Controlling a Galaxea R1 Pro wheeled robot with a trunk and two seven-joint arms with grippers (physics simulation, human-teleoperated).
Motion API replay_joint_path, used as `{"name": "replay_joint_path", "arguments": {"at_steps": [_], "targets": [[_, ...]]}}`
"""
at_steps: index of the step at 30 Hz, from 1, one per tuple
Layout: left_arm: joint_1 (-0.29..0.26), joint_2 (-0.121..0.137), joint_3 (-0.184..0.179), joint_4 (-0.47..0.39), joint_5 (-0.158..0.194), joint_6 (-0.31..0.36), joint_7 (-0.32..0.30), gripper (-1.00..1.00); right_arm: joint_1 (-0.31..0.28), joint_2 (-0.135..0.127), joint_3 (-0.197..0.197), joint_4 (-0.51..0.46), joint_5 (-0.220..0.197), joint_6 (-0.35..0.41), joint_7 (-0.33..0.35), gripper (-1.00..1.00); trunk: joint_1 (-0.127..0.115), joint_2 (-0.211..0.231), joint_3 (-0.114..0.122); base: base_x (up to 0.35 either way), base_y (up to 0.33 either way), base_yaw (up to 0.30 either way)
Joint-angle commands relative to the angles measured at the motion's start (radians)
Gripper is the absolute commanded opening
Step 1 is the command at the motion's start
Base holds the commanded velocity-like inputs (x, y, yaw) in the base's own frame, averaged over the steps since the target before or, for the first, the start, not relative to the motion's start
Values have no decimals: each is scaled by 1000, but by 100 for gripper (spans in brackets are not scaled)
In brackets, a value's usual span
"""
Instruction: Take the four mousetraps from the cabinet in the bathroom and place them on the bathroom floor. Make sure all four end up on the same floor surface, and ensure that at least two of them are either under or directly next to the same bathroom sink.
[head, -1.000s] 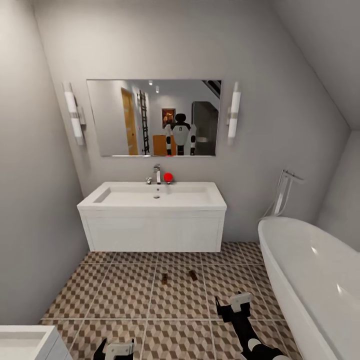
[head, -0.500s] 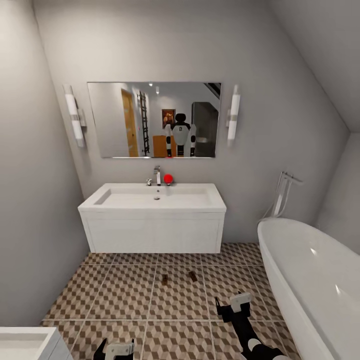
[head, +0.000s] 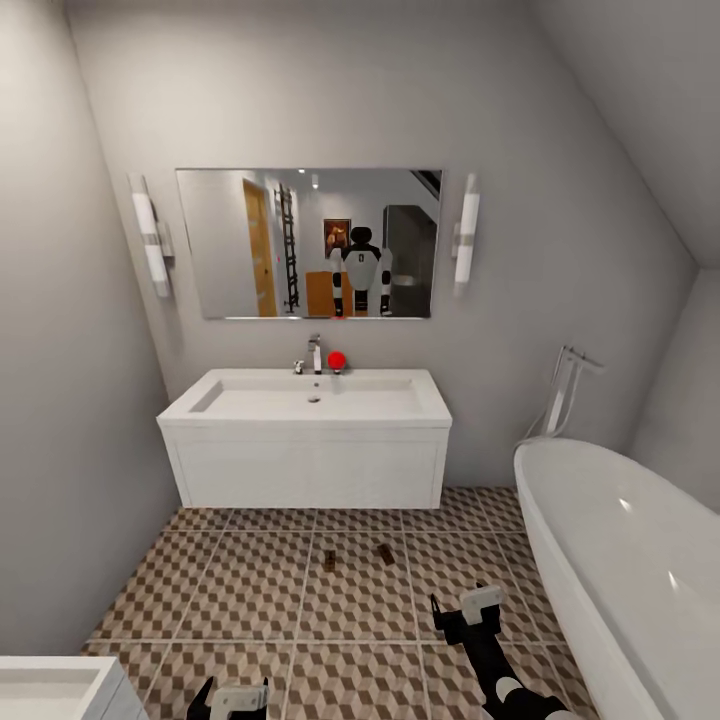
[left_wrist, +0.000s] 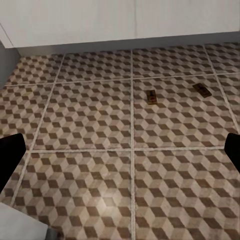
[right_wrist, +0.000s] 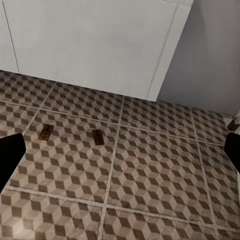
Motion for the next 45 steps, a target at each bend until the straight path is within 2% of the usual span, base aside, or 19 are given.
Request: {"name": "replay_joint_path", "arguments": {"at_steps": [1,45], "targets": [[-2,-1,-9,4,7,-6,3,100,-1,0,6,1,6,-1,-10,100,-4,6,2,0,0,0],[-2,-1,-8,4,7,-6,3,100,-1,0,6,1,6,-1,-10,100,-172,314,140,0,0,0]]}}
